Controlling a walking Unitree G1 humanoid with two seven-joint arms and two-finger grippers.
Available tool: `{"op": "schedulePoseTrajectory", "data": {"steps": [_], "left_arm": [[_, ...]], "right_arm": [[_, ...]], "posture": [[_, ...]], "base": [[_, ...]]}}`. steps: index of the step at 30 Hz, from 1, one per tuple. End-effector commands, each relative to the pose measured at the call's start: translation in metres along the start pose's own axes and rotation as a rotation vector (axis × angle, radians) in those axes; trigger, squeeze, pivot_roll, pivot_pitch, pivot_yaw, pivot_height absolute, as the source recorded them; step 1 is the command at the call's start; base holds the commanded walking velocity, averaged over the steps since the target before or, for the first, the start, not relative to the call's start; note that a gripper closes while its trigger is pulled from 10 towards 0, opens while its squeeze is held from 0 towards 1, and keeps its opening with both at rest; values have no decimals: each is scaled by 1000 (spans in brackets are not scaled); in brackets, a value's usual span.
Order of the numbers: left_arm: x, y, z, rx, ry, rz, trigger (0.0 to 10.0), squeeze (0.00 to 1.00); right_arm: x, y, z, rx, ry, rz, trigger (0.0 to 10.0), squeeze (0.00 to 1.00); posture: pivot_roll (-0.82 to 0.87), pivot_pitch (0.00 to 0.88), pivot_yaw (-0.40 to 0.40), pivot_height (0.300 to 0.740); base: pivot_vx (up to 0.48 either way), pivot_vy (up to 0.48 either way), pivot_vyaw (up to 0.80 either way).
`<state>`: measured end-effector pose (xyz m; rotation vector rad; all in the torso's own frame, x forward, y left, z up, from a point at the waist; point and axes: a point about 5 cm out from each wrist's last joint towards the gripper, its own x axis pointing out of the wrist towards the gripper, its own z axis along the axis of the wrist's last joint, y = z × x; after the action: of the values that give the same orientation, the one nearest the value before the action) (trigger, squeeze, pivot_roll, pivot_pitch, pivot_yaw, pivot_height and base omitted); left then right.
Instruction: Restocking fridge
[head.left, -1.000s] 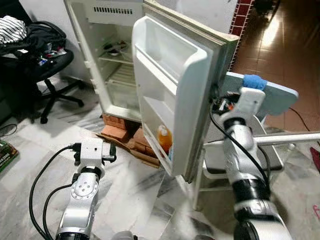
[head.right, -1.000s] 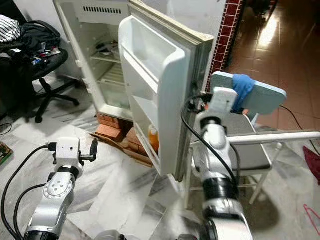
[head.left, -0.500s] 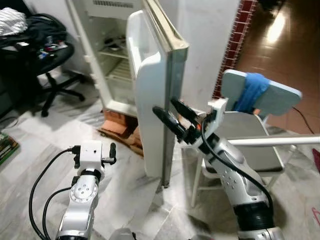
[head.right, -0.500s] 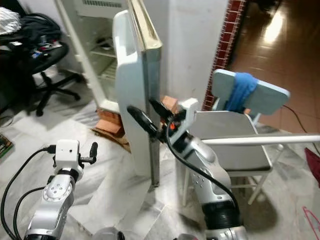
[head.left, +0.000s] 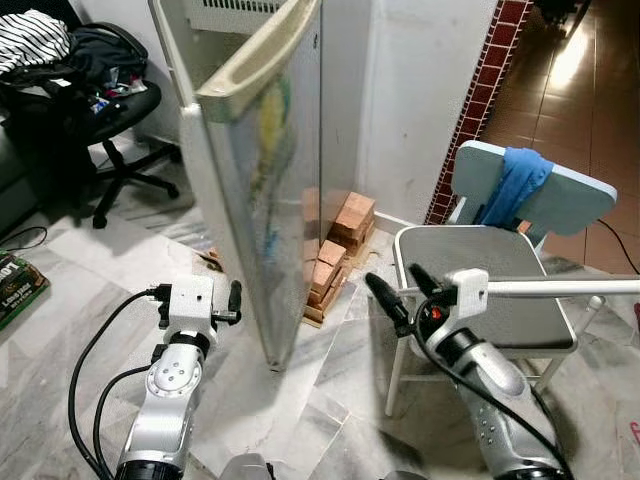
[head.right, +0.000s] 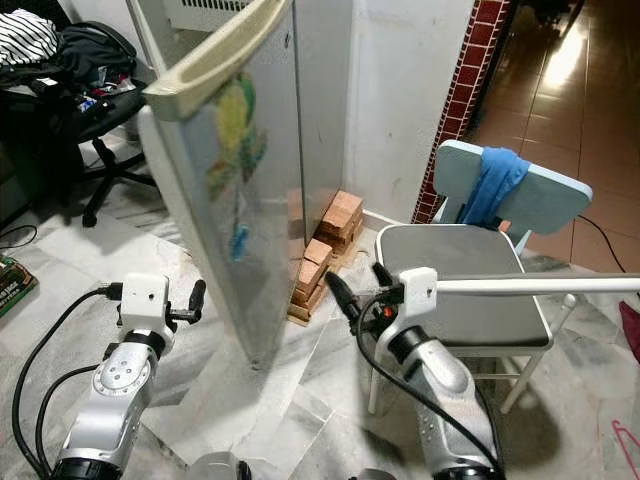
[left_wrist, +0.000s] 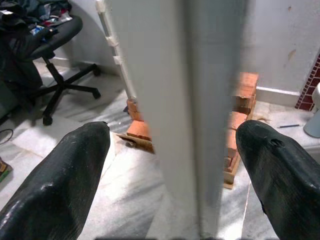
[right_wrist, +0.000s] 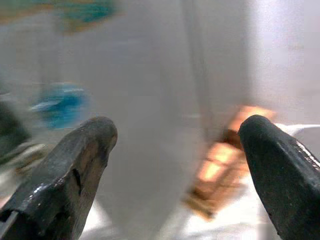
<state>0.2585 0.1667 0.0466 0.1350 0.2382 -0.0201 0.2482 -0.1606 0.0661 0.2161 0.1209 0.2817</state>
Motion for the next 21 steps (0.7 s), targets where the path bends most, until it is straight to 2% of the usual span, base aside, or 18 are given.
{"op": "schedulePoseTrajectory", "data": {"steps": [1, 6, 13, 21], "left_arm": [[4, 3, 6, 15, -18, 7, 10000, 0], [4, 1, 7, 22, -25, -14, 10000, 0], [4, -1, 4, 16, -18, -43, 10000, 0], [-1, -4, 0, 14, -6, -72, 10000, 0]], "right_arm": [[1, -7, 6, -48, -38, -94, 10000, 0], [1, -12, 4, -29, -30, -156, 10000, 0], [2, -18, 5, -63, -55, -199, 10000, 0], [4, -18, 4, -75, -54, -212, 10000, 0]], "posture": [[-12, 0, 48, 740], [-18, 0, 56, 740], [-19, 0, 60, 740], [-20, 0, 62, 740]], "base": [[0, 0, 0], [0, 385, 0], [0, 480, 0], [0, 480, -641]]}}
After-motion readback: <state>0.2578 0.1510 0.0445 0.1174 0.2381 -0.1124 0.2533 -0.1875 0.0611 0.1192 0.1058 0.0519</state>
